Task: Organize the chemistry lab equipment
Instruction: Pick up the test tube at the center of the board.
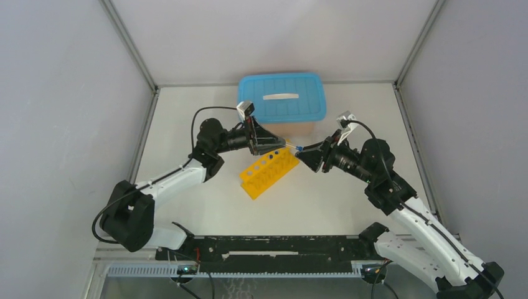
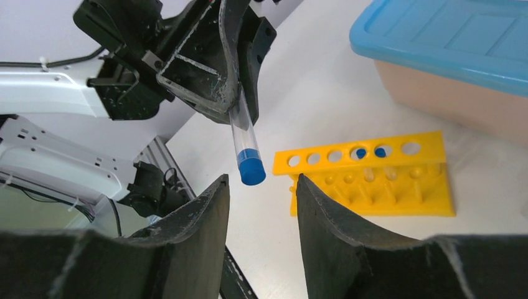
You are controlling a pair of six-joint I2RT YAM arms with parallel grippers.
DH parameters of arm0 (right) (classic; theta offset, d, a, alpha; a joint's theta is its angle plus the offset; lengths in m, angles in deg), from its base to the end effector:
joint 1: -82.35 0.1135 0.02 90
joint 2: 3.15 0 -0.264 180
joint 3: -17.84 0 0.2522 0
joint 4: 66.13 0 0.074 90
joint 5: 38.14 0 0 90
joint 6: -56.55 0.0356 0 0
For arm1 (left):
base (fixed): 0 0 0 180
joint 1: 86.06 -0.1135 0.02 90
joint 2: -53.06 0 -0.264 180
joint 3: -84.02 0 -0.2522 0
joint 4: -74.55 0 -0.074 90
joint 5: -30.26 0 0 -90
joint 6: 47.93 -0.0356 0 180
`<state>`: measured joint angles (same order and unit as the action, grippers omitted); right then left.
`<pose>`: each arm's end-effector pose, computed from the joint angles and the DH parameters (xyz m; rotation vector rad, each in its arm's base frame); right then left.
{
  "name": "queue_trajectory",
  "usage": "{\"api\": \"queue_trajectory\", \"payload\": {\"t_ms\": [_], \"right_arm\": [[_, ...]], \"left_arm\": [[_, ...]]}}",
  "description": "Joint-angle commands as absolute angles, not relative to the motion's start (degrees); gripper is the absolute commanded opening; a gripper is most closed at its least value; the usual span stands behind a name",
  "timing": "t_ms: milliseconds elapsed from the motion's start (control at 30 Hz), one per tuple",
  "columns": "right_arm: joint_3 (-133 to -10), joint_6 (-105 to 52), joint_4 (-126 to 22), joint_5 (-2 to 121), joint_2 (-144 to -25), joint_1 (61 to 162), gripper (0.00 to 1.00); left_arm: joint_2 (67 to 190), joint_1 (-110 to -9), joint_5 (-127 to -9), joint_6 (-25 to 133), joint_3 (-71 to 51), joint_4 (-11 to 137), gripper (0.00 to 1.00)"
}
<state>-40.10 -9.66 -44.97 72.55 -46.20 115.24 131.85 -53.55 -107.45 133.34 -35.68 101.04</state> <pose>0.1422 0.1069 0.3468 -0.4268 1.7323 1.0319 0.2429 -0.1861 0.3061 -0.0844 1.9985 -2.1805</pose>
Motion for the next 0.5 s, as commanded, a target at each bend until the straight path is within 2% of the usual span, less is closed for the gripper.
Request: {"api": "queue_trajectory", "payload": {"t_ms": [0,467], "right_arm": [[-40.2,-7.0,-50.1,75.5,-45.9,114.1,0.51],[-40.2,-5.1,-53.9,77.9,-47.6,113.4,0.51]], "left_arm": [[131.9,-53.4,-107.4,134.9,-37.4,106.8,0.13],[132.3,-53.4,-107.2,135.9,-38.3,108.8,0.12]]}}
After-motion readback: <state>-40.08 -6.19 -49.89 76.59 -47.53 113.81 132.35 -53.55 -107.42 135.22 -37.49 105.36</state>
